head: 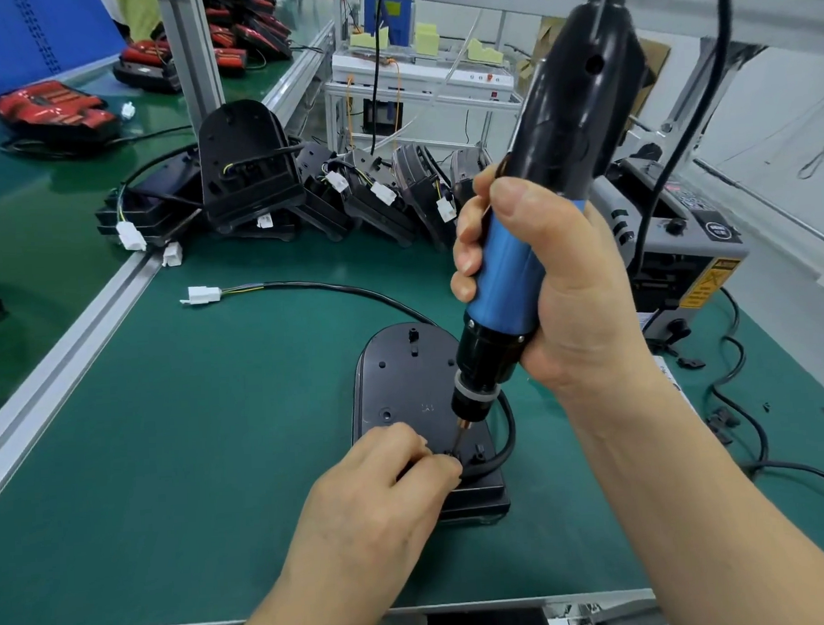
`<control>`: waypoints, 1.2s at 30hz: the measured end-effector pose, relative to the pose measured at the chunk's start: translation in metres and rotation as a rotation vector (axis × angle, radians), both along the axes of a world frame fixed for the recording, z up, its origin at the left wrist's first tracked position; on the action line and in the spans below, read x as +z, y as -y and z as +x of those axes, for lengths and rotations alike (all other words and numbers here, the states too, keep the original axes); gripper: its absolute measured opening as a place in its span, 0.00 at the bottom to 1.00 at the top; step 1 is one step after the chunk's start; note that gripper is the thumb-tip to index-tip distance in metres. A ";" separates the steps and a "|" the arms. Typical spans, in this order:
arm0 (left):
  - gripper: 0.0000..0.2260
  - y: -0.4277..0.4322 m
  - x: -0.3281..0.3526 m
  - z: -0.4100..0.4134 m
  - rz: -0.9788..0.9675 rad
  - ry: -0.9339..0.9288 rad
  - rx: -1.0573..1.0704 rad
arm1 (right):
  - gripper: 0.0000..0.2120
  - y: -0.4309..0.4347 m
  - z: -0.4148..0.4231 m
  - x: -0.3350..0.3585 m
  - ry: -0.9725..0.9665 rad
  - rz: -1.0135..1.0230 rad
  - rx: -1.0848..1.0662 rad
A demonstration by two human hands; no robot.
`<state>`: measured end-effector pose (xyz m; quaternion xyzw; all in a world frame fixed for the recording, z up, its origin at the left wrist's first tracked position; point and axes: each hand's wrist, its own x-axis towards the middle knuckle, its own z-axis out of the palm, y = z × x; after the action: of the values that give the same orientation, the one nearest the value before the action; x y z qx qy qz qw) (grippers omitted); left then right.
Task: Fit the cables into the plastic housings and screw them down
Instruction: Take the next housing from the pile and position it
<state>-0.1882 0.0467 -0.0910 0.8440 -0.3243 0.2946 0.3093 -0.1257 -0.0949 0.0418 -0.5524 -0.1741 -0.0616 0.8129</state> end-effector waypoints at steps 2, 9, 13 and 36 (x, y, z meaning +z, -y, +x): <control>0.08 0.000 0.000 0.000 -0.008 -0.007 0.004 | 0.05 -0.002 -0.001 0.000 0.021 -0.021 0.005; 0.06 0.000 0.000 0.000 -0.007 -0.025 0.015 | 0.05 -0.003 -0.001 -0.001 0.054 -0.030 0.068; 0.04 0.000 0.000 0.001 -0.002 -0.015 0.012 | 0.08 0.001 0.000 0.000 0.030 -0.003 0.054; 0.10 0.000 0.002 0.003 -0.004 0.023 0.032 | 0.10 0.155 -0.036 -0.039 -0.416 0.358 -0.829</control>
<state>-0.1847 0.0463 -0.0886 0.8451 -0.3138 0.3097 0.3025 -0.1617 -0.2497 0.0024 -0.4274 0.2395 -0.2968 0.8197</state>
